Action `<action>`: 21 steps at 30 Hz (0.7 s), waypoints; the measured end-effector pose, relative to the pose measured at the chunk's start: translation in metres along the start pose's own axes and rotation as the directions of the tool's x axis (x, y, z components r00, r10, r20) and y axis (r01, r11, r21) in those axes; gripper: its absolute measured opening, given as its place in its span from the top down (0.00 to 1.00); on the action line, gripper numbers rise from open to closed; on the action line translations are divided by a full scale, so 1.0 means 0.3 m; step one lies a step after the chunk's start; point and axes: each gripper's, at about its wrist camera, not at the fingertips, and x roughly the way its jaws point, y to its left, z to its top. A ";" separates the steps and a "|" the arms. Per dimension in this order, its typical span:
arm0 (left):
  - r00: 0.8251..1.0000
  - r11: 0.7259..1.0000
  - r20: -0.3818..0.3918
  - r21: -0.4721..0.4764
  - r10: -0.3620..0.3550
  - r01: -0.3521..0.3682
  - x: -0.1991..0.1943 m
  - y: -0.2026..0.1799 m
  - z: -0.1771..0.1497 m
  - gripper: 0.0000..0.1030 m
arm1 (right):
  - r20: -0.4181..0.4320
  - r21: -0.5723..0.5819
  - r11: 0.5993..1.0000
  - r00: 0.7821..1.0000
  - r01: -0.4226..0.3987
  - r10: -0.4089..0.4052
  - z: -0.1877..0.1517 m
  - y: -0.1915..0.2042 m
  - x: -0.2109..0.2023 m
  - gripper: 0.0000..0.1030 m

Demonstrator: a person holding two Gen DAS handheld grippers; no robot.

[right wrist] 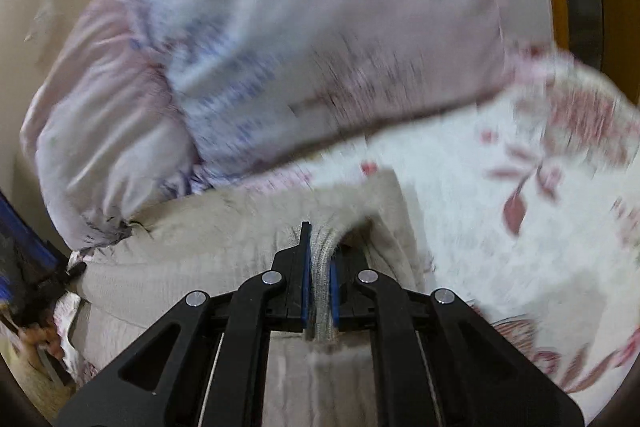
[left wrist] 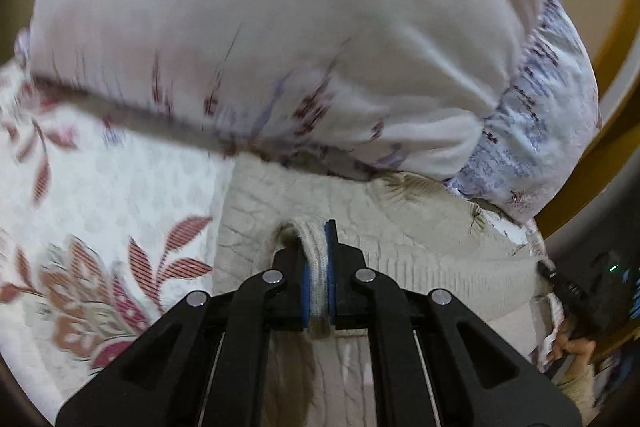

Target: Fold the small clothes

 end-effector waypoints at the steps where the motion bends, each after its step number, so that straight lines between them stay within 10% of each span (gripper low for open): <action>1: 1.000 1.000 -0.009 -0.023 -0.020 0.020 0.010 0.014 0.005 0.94 | -0.009 0.018 1.000 1.000 -0.012 0.012 0.003 -0.010 0.010 0.93; 7: 0.986 0.972 -0.031 -0.177 -0.161 0.153 0.074 0.076 0.041 0.87 | -0.033 0.121 0.991 0.997 -0.064 0.069 0.063 -0.025 0.059 0.88; 11: 0.971 0.937 -0.001 -0.261 -0.240 0.231 0.105 0.078 0.068 0.61 | -0.044 0.251 0.960 0.989 -0.125 0.140 0.094 -0.055 0.116 0.60; 21: 0.987 0.978 0.087 -0.150 -0.135 0.147 -0.067 0.041 0.080 0.46 | 0.113 0.118 0.992 0.993 -0.045 0.032 0.117 -0.023 -0.115 0.42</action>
